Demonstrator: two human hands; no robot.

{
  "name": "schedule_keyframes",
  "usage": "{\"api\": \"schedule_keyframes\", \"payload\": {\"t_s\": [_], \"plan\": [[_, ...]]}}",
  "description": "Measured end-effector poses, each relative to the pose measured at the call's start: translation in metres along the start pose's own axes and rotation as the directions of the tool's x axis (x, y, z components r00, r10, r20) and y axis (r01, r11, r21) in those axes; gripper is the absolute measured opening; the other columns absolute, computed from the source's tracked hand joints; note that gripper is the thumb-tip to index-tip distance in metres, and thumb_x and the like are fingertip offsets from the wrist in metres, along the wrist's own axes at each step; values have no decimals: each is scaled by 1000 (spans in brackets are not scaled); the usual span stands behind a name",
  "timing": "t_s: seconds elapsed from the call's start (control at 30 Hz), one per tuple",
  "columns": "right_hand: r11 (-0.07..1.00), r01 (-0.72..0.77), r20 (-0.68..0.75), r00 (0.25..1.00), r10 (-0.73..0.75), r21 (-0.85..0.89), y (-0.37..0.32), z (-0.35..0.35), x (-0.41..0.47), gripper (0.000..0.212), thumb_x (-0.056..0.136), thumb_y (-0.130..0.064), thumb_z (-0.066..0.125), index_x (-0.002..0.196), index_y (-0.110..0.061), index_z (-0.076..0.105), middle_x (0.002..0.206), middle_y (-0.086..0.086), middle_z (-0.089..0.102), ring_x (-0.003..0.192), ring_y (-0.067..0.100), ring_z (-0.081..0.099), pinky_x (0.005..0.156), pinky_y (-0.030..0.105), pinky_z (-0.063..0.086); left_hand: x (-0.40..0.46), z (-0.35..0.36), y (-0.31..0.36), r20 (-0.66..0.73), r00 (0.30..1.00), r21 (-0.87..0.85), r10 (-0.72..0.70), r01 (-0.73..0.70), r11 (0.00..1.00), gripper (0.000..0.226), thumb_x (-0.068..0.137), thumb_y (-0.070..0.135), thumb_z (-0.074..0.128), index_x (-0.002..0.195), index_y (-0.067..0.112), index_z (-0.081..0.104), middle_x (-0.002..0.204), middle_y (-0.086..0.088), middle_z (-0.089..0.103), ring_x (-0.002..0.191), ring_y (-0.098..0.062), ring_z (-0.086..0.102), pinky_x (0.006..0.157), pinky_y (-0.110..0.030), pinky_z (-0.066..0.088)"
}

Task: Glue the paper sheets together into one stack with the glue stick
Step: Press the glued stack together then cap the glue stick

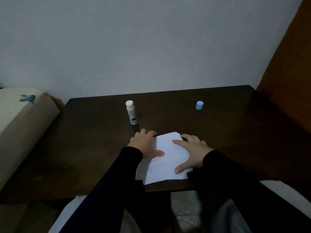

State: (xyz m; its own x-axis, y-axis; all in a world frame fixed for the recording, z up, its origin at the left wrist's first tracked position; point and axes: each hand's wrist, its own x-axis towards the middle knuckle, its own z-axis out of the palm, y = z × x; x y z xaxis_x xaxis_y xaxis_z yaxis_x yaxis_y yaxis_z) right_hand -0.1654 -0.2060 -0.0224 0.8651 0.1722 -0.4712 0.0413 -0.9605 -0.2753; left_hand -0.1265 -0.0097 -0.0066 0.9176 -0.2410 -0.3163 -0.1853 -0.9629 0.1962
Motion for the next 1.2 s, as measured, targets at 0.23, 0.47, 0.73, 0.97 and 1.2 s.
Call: {"api": "schedule_keyframes", "payload": {"t_s": [0.23,0.47,0.73,0.97,1.2], "plan": [[998,-14,33,999,16,-59,-10,-2,-7,115,63,-74,71,151,-41,4,160,-4,-3,145,27,1,116,50,8,-10,-3,-4,90,996,96,-23,14,995,96,61,66,76,140,25,39,135,-1,43,124,-23,38,105,-45,32],[998,-43,-22,999,42,-54,-18,2,-5,119,64,-68,75,152,-35,3,159,-1,2,144,27,5,116,51,11,-14,-4,-6,170,985,-57,-42,53,997,94,58,58,83,135,27,40,127,1,45,114,-18,44,94,-34,44],[998,-60,10,998,60,-12,-22,0,1,125,60,-60,81,152,-36,1,160,2,2,145,29,4,114,56,11,-13,-8,-10,188,976,-107,-108,130,986,70,62,63,78,116,24,56,105,5,60,96,-13,56,83,-29,49],[998,-55,11,998,56,-22,-23,-1,3,128,58,-59,83,151,-37,-1,159,4,2,145,30,4,113,57,14,-14,-13,-10,181,975,-129,-125,149,980,68,67,58,78,121,26,52,110,6,58,100,-14,55,86,-30,49],[997,-73,16,997,73,-29,-25,-1,4,131,58,-58,84,152,-34,-4,159,4,2,145,29,4,113,56,14,-12,-12,-8,220,965,-114,-144,172,978,59,71,60,73,115,23,58,103,4,62,94,-14,58,84,-30,50]]}}
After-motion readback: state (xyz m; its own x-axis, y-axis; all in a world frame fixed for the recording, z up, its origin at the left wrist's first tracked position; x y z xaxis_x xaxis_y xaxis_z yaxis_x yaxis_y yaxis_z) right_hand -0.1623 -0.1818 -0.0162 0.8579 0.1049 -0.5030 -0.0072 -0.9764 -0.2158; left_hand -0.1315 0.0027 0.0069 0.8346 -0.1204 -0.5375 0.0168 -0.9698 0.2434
